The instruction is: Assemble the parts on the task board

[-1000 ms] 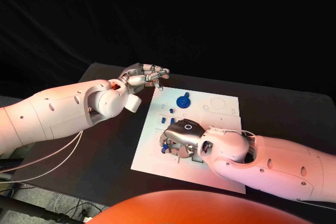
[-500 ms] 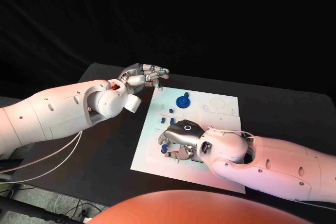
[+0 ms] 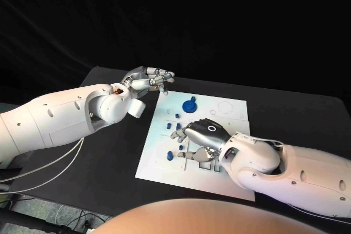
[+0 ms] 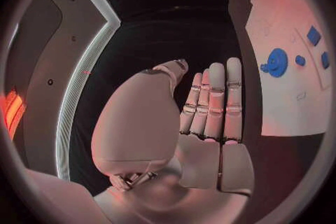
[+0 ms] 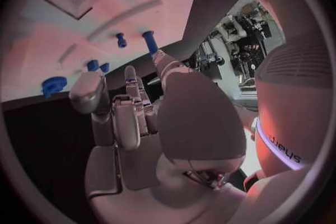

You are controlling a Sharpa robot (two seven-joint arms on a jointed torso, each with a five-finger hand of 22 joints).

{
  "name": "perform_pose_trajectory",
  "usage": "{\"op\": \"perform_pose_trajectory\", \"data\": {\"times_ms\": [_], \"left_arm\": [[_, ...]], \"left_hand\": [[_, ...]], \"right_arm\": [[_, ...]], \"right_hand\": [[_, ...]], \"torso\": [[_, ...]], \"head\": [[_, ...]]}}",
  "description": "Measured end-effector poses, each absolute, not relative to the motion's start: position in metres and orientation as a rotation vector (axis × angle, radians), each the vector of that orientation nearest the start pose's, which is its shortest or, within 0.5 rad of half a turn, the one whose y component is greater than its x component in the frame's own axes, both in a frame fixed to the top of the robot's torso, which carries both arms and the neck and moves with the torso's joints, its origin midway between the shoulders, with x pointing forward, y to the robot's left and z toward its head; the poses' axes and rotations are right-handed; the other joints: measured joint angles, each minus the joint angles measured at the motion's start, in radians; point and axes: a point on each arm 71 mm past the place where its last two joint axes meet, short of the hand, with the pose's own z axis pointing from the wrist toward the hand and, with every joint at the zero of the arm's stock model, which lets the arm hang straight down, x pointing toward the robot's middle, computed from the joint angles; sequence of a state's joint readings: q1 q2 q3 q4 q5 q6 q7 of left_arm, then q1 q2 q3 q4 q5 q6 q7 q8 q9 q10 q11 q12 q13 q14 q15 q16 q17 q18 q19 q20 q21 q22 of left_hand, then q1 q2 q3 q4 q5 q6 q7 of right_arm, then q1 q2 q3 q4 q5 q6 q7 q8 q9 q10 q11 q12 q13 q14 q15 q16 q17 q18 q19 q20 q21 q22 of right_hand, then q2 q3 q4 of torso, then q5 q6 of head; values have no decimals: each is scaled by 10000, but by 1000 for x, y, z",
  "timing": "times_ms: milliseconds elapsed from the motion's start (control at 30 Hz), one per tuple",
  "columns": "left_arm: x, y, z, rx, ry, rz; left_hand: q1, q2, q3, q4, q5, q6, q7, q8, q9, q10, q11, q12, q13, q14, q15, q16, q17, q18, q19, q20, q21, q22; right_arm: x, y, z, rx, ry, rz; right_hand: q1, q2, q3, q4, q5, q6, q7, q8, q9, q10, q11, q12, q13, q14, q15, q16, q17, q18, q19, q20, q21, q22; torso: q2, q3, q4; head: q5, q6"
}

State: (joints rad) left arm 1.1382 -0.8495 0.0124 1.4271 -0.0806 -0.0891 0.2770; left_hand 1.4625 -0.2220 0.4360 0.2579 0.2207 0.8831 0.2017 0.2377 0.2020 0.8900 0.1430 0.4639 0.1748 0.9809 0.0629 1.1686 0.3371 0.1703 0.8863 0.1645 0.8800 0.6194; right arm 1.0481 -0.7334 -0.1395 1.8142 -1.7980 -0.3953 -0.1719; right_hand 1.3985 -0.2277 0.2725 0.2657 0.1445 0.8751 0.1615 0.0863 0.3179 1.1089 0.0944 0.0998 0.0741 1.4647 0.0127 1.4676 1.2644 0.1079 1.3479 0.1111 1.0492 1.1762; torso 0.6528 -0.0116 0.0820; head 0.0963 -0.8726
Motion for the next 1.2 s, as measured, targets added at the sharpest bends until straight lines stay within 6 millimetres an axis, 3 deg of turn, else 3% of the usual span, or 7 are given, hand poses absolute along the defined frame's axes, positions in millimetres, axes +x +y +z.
{"op": "perform_pose_trajectory", "data": {"times_ms": [133, 267, 400, 600, 700, 833, 1200], "left_arm": [[496, 231, -202, -11062, 15997, -15817], [496, 232, -202, -11073, 15987, -15787], [495, 233, -202, -11076, 16003, -15778], [495, 234, -204, -11096, 16044, -15722], [494, 234, -206, -11109, 16078, -15687], [494, 235, -207, -11120, 16102, -15659], [494, 236, -208, -11135, 16122, -15623]], "left_hand": [[0, 0, 0, 0, 0, 0, 0, 0, 0, 0, 0, 0, 0, 0, 0, 0, 0, 0, 0, 0, 0, 0], [37, 37, 28, -28, 0, 0, 0, 0, 10, 0, 0, 0, 0, 0, 0, 0, 0, 0, 0, 0, 0, 0], [37, 37, 28, -28, 0, 0, 0, 0, 10, 1, 0, 0, 1, 0, 0, 0, 0, -1, 0, 0, 0, 0], [37, 37, 28, -28, 0, 0, 0, 0, 9, 1, 0, 0, 1, 0, 0, 0, 0, -1, 0, 0, 0, 0], [37, 37, 28, -28, 0, 0, 0, 0, 9, 1, 0, 0, 1, 0, 0, 0, 0, -1, 0, 0, 0, 0], [37, 37, 28, -28, 0, 0, 0, 0, 8, 1, 0, 0, 1, 0, 0, 0, 0, -1, 0, 0, 0, 0], [37, 37, 28, -28, 0, 0, 0, 0, 7, 1, 0, 0, 1, 0, 0, 0, 0, -1, 0, 0, 0, 0]], "right_arm": [[368, -104, -213, -4258, 15808, 9109], [383, -143, -204, -2856, 16423, 8584], [390, -186, -205, -1439, 17355, 7865], [381, -233, -217, 174, 18662, 6936], [372, -244, -226, 700, 19137, 6614], [360, -248, -237, 1069, 19600, 6328], [348, -237, -251, 1112, 20045, 5921]], "right_hand": [[134, 265, -26, 12, 7, 848, 70, 479, 175, 965, -14, 616, 207, 0, 0, 89, 349, 1, 171, 21, 391, 324], [27, 368, -197, 183, 7, 1033, -150, 738, 273, 2212, -337, 1479, 820, 15, -241, 450, 440, -181, 672, -198, 1505, 1180], [-673, 445, -680, 218, 62, 907, -288, 1155, 493, 2485, -504, 2320, 1783, 19, -346, 507, 441, -236, 794, -321, 1963, 1319], [-1132, 794, -1699, 248, 315, 385, -427, 2317, 1162, 2071, -608, 7447, 7396, 15, -420, 624, 441, -237, 918, -411, 2305, 1319], [-1141, 910, -2160, 236, 847, 326, -486, 2806, 1476, 2465, -635, 10032, 10086, 15, -419, 623, 440, -236, 917, -411, 2305, 1318], [-1296, 1064, -2539, 253, 916, 277, -534, 3108, 1681, 2859, -640, 11446, 11568, 16, -419, 686, 440, -388, 988, -413, 2432, 1318], [-1655, 1423, -3181, 270, 870, 276, -534, 3390, 1900, 3253, -699, 12517, 12342, 18, -489, 764, 438, -387, 1097, -448, 2616, 1316]], "torso": [[-9, 0, -7], [-30, -13, -43], [-58, -30, -90], [-108, -35, -169], [-135, -35, -233], [-169, -35, -314], [-230, -34, -392]], "head": [[-120, 0], [-339, 0], [-664, 53], [-1216, 118], [-1414, 156], [-1536, 160], [-1711, 56]]}}
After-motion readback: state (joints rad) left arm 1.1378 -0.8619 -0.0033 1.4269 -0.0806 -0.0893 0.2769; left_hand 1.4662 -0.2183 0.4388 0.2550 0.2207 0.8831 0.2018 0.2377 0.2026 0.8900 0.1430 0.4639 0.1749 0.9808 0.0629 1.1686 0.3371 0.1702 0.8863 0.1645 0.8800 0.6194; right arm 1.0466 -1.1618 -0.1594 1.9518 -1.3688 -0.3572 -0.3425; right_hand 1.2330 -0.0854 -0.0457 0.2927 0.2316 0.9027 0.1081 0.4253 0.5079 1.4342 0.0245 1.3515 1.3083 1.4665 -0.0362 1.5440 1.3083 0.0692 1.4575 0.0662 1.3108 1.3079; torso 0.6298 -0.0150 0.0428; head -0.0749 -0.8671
